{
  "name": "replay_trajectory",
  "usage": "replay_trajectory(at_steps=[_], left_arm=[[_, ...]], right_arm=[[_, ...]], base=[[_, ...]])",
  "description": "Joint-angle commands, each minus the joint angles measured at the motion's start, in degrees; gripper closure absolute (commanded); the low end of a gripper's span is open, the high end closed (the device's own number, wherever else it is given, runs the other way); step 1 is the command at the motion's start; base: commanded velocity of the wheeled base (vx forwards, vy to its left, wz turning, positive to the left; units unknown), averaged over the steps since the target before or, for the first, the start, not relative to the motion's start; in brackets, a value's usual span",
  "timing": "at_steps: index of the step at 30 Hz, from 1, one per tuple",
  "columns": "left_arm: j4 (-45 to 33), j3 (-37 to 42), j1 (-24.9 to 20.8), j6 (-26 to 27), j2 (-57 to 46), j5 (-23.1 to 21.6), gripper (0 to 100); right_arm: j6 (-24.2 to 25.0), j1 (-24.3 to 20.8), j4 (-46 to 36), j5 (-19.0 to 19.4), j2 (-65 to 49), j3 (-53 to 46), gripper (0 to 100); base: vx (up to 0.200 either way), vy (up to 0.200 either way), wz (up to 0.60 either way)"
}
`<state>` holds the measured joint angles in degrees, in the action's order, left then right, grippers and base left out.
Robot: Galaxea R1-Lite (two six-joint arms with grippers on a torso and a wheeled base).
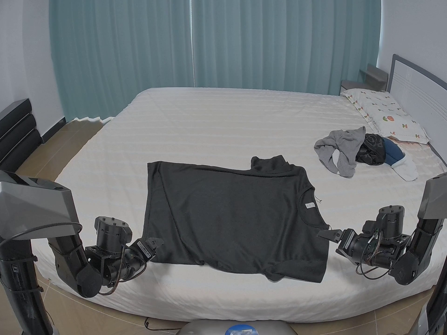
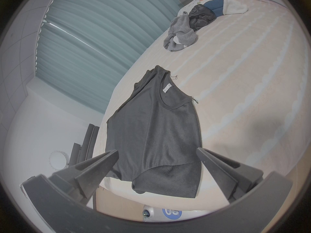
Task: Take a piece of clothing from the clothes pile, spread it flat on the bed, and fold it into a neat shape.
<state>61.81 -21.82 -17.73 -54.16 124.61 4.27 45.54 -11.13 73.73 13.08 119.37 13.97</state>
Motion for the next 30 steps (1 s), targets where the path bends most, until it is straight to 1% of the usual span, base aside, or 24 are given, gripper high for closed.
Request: replay_trajectory(at_steps=[1,5,7,10,11,13,17,21,30], left_arm=[[-0.11,-1.38,0.67,0.02,3.36,0.04,0],[-0.28,-3.23,1.2,0.11,3.8,0.3,0],[-0.37,-5.51,2.17,0.29,4.76,0.39,0],[-0.28,-6.39,2.61,2.48,6.7,0.3,0],[-0.19,-6.39,2.7,4.07,7.31,0.3,100],[-0.02,-6.3,2.87,5.21,7.58,0.3,100],[0.07,-5.42,3.57,5.3,6.34,0.57,100],[-0.19,-4.37,4.98,5.3,2.48,0.74,100],[-0.9,-2.0,5.07,5.74,-4.64,0.92,100]], right_arm=[[-0.02,-0.12,0.01,0.02,0.6,0.09,0],[-0.02,-0.12,0.01,0.02,0.6,0.0,0],[-0.02,-0.12,0.01,0.02,0.69,0.18,0],[-0.1,-0.03,0.01,-0.07,1.57,0.44,0],[-0.19,-0.03,0.01,-0.16,1.92,0.53,0],[-0.46,-0.03,0.01,-0.16,2.45,0.53,0],[-1.86,0.06,0.28,-0.16,4.82,0.44,0],[-2.13,0.23,0.45,-0.16,5.79,0.27,0],[-2.65,0.5,0.54,-0.16,9.39,0.71,0]], base=[[0.0,0.0,0.0],[0.0,0.0,0.0],[0.0,0.0,0.0],[0.0,0.0,0.0],[0.0,0.0,0.0],[0.0,0.0,0.0],[0.0,0.0,0.0],[0.0,0.0,0.0],[0.0,0.0,0.0]])
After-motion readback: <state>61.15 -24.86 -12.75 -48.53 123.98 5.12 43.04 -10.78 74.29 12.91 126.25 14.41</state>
